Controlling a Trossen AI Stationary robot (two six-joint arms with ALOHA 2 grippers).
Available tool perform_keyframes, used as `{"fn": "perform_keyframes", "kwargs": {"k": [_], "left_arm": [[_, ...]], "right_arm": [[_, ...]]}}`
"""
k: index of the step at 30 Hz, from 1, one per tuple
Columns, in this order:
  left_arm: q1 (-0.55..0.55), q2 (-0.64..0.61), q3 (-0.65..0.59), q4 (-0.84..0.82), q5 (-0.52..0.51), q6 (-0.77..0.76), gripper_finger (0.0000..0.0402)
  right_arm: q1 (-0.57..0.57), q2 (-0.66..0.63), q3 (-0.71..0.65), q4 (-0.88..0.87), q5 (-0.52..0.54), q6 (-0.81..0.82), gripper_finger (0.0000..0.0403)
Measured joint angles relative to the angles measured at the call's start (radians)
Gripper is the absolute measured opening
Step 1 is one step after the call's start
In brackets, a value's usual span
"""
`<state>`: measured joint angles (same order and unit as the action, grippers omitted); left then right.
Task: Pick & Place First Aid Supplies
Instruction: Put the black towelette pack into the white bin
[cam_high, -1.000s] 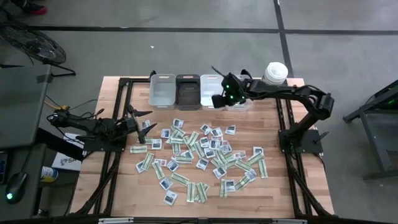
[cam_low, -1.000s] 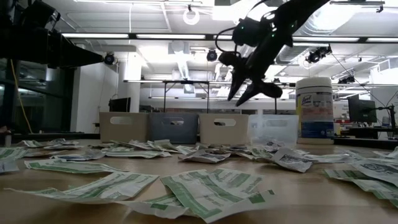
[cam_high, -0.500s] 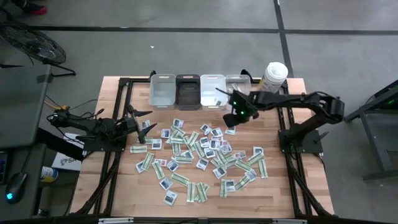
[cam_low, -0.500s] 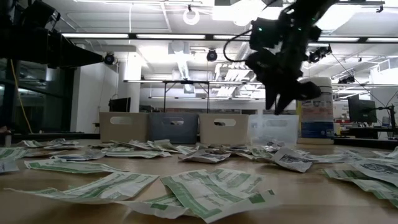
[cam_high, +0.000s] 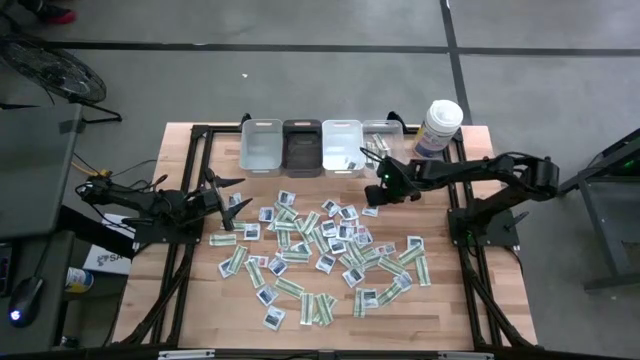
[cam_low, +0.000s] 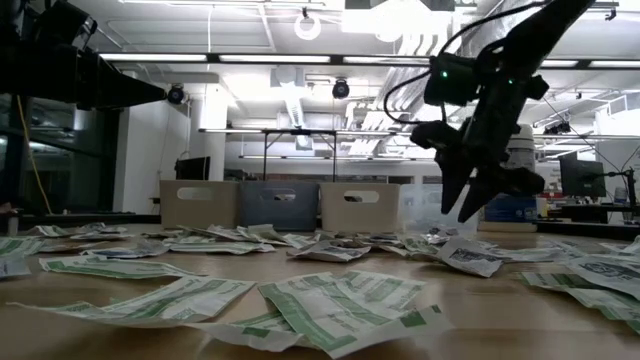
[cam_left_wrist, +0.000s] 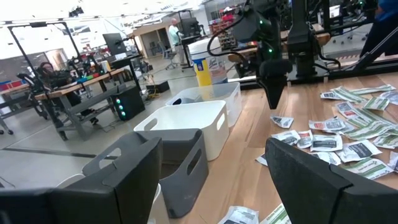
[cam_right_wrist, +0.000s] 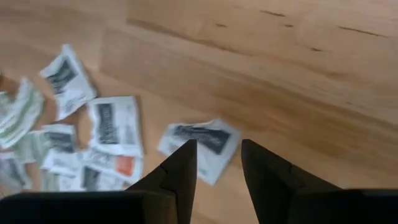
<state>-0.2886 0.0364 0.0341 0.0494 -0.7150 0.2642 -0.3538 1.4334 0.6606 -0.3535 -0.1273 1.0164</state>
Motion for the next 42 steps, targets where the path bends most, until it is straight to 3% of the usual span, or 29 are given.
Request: {"fn": "perform_keyframes", "kwargs": {"k": [11, 30, 42], "left_arm": [[0.000, 0.000, 0.000, 0.000, 0.000, 0.000, 0.0280], [0.000, 0.000, 0.000, 0.000, 0.000, 0.000, 0.0280], [0.000, 0.000, 0.000, 0.000, 0.000, 0.000, 0.0280]], "right_arm": [[-0.007, 0.005, -0.022, 0.003, 0.058, -0.038, 0.0119], [-0.006, 0.116, -0.019, 0.150, -0.042, -0.075, 0.0116], [-0.006, 0.120, -0.021, 0.138, -0.032, -0.075, 0.0012]]}}
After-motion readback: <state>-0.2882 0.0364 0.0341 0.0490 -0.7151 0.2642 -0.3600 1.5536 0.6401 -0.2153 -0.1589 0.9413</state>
